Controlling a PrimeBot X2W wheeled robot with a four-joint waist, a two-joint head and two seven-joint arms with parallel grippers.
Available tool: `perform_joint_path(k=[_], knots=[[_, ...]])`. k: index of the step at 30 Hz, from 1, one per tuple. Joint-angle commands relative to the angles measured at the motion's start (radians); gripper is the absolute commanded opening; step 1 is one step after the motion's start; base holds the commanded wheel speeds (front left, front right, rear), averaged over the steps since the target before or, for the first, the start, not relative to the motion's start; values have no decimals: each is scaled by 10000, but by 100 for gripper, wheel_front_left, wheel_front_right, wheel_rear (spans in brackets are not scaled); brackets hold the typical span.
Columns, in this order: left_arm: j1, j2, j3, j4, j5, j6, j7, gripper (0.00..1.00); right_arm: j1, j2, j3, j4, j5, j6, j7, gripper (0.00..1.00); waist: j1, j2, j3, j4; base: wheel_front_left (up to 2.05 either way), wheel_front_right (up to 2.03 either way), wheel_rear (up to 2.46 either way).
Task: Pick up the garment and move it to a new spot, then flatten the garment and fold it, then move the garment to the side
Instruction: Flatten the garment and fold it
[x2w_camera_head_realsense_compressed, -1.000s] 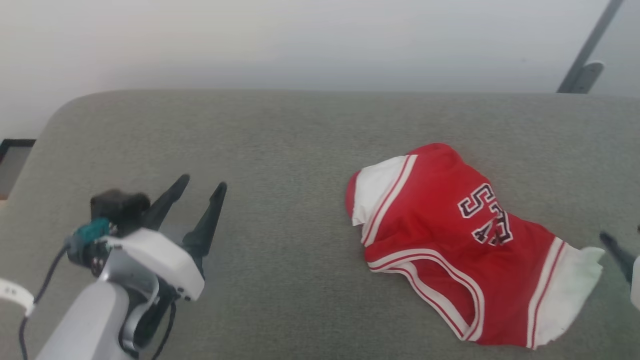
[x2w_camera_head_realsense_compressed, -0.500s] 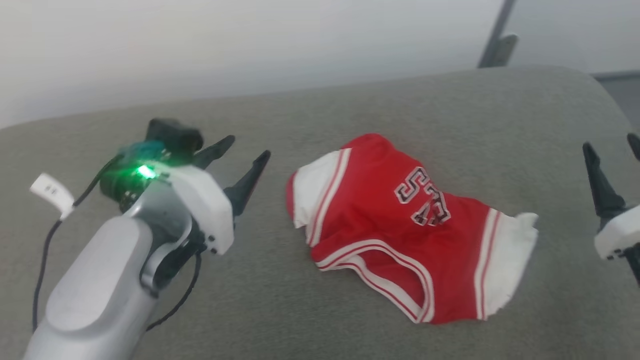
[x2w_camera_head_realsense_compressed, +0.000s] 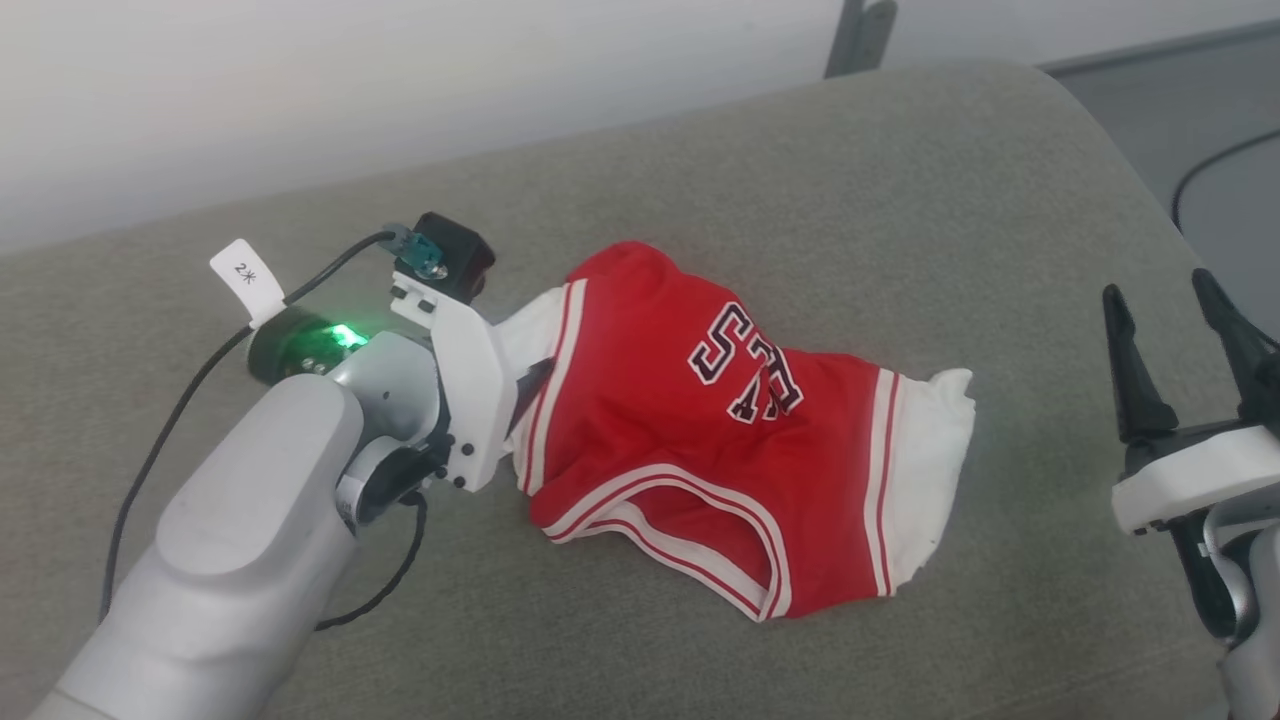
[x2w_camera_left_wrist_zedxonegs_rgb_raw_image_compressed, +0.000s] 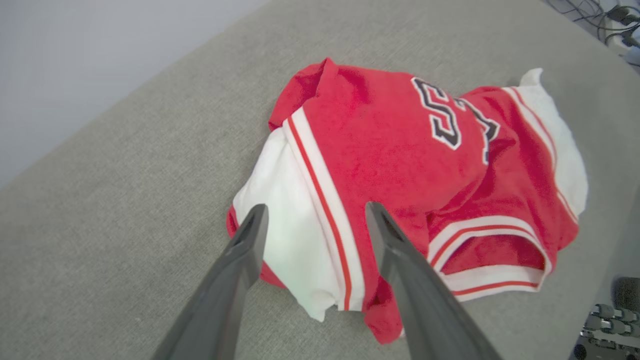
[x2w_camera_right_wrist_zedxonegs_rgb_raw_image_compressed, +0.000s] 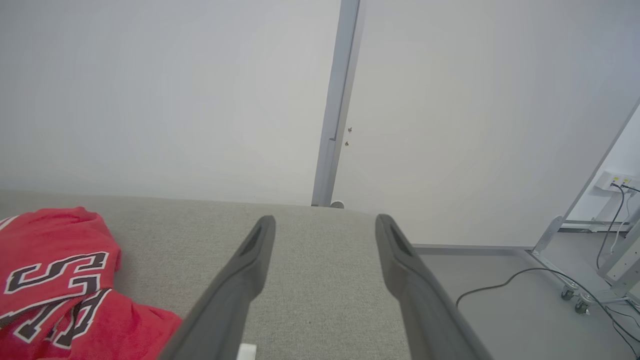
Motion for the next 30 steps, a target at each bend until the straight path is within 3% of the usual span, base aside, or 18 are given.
perform_joint_path(k=[1,10,11,12,13,14,22,30], knots=[[-169,47,-41,184,136,97,112,100,53,93,36,-47,-46,-3,-62,100,0,0,153,-164,0,0,0],[-540,-207,-283,2111,249,595,784,100,160,226,133,-245,147,-3,-84,100,0,0,487,-530,0,0,0],[-594,-229,-286,2286,237,615,810,91,168,229,126,-255,139,-3,-88,100,0,0,507,-547,0,0,0],[-656,-227,-313,2471,273,654,845,45,168,241,134,-263,130,-3,-90,100,0,0,527,-558,0,0,0],[-694,-249,-319,2616,273,668,872,10,173,262,133,-269,153,-3,-93,100,0,0,543,-561,0,0,0],[-716,-313,-259,2772,169,705,887,0,181,257,118,-260,138,-3,-96,100,0,0,554,-561,0,0,0],[-979,-418,21,3092,-107,1008,978,0,288,184,-253,-272,63,-3,-99,100,0,0,462,-210,0,0,0],[-305,362,406,1755,-305,1630,1215,0,687,214,-659,-346,-143,-3,-94,100,0,0,176,536,0,0,0]])
